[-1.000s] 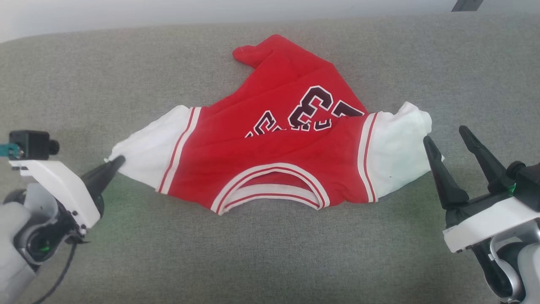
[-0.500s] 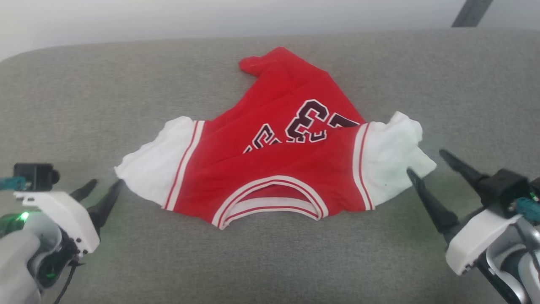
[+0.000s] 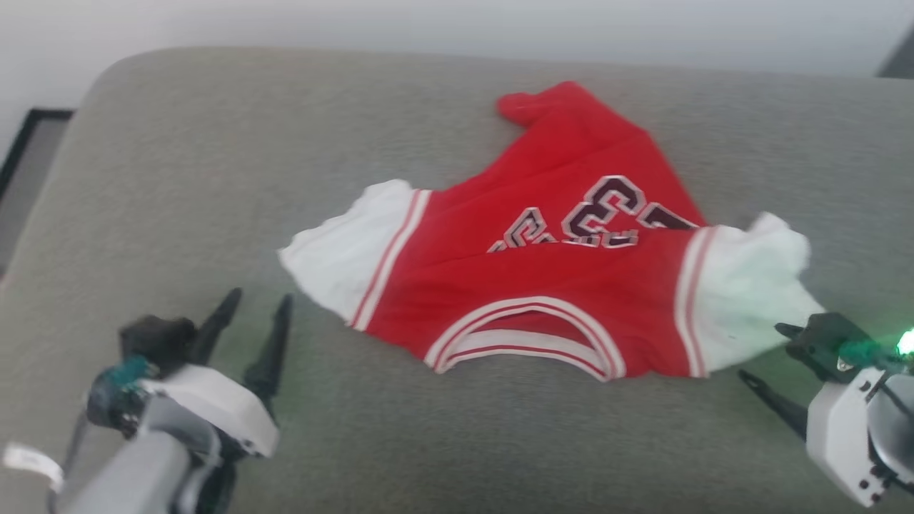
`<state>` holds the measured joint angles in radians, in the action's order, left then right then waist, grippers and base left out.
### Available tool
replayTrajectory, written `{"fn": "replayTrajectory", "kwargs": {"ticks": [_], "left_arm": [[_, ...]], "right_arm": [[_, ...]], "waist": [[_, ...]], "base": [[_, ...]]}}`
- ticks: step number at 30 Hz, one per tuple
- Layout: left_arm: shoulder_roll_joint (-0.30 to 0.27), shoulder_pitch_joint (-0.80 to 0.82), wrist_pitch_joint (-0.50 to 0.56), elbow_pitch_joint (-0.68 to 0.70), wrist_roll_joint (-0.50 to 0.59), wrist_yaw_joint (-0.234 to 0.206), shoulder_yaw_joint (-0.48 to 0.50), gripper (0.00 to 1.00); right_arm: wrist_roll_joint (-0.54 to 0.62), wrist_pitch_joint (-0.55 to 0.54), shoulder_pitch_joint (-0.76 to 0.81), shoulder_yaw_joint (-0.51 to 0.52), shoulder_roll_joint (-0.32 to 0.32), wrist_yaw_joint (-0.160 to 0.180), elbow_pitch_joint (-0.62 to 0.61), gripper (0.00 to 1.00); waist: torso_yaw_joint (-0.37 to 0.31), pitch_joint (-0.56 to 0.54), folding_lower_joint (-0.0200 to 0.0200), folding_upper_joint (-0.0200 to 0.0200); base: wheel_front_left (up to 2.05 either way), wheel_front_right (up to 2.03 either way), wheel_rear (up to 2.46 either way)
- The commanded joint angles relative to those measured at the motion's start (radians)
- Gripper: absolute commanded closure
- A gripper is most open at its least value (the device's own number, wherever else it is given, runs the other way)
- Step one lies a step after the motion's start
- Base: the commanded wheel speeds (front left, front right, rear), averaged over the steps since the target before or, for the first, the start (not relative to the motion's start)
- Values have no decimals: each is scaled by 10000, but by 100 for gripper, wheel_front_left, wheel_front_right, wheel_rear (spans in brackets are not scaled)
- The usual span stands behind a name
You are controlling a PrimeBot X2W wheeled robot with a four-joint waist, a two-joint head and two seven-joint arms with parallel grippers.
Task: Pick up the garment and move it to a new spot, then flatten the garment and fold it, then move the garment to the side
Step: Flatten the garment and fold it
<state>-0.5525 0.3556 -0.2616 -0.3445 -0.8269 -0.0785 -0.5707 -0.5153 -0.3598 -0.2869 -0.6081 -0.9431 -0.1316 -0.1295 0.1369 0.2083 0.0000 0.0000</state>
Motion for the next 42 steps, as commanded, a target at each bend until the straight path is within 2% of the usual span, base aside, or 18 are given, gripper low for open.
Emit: {"fn": "replayTrajectory", "kwargs": {"ticks": [1, 3, 7, 13, 16, 20, 21, 22, 23, 24, 27, 29, 32, 35, 39, 42], "left_arm": [[126, -232, -44, 137, 271, -66, 154, 0], [696, -861, -43, 797, 1302, -231, 921, 0], [1722, -1806, -46, 1634, 2838, -121, 2085, 0], [2850, -2542, -47, 2039, 4038, 571, 3451, 0], [3213, -2673, -47, 2084, 4449, 938, 4023, 0], [3538, -2639, -47, 2120, 4780, 1383, 4691, 0], [3598, -2606, -47, 2109, 4841, 1477, 4830, 0], [3605, -2544, -47, 2137, 4946, 1576, 4955, 0], [3616, -2489, -47, 2139, 4982, 1662, 5066, 0], [3611, -2443, -47, 2128, 4999, 1752, 5136, 0], [3305, -2197, -47, 2063, 5090, 1982, 5066, 0], [2845, -1856, -48, 2025, 5088, 2057, 4838, 0], [1883, -1028, 244, 1910, 4823, 2088, 3621, 0], [743, 101, 1569, 1841, 3645, 2087, 1983, 0], [-472, 1750, 4041, 1696, 1689, 2089, -167, 0], [-932, 2682, 5796, 1482, -7, 2090, -1354, 0]], "right_arm": [[-75, -72, -154, -78, -80, 18, -18, 0], [-515, -305, -483, -491, -400, 18, 116, 0], [-1120, -759, -1088, -1372, -934, 18, 438, 0], [-1427, -1290, -1861, -2677, -1478, 18, 927, 0], [-1109, -1418, -2186, -3376, -1804, 19, 1172, 0], [-967, -1276, -2478, -4005, -1767, 33, 1631, 0], [-985, -1227, -2548, -4110, -1675, 47, 1729, 13], [-896, -1188, -2651, -4268, -1608, 50, 1768, 51], [-771, -1110, -2767, -4383, -1552, 48, 1817, 70], [-782, -1031, -2864, -4485, -1453, 56, 1887, 100], [-598, -934, -3195, -4701, -1305, 58, 2178, 100], [-636, -840, -3321, -4774, -1214, 56, 2344, 100], [-770, -606, -3297, -4760, -1076, 56, 2601, 100], [-851, -402, -3181, -4722, -1010, 52, 2701, 100], [-754, -313, -3272, -4647, -852, 41, 2695, 100], [-689, -370, -3374, -4610, -727, 43, 2645, 100]], "waist": [[336, 143, 0, 0], [598, 208, 0, 0], [1106, 351, 0, 0], [1649, 583, 0, 0], [1806, 695, 0, 0], [1806, 835, 0, 0], [1780, 862, 0, 0], [1749, 894, 0, 0], [1706, 924, 0, 0], [1649, 949, 0, 0], [1500, 991, 0, 0], [1419, 987, 0, 0], [1436, 835, 0, 0], [1446, 754, 0, 0], [1338, 849, 0, 0], [1243, 965, 0, 0]], "base": [[0, 0, 0], [0, 0, 0], [0, 0, 0], [0, 0, 0], [0, 0, 0], [0, 0, 0], [0, 0, 0], [0, 0, 0], [0, 0, 0], [0, 0, 0], [0, 0, 0], [0, 0, 0], [0, 0, 0], [0, 0, 0], [0, 0, 0], [0, 0, 0]]}}
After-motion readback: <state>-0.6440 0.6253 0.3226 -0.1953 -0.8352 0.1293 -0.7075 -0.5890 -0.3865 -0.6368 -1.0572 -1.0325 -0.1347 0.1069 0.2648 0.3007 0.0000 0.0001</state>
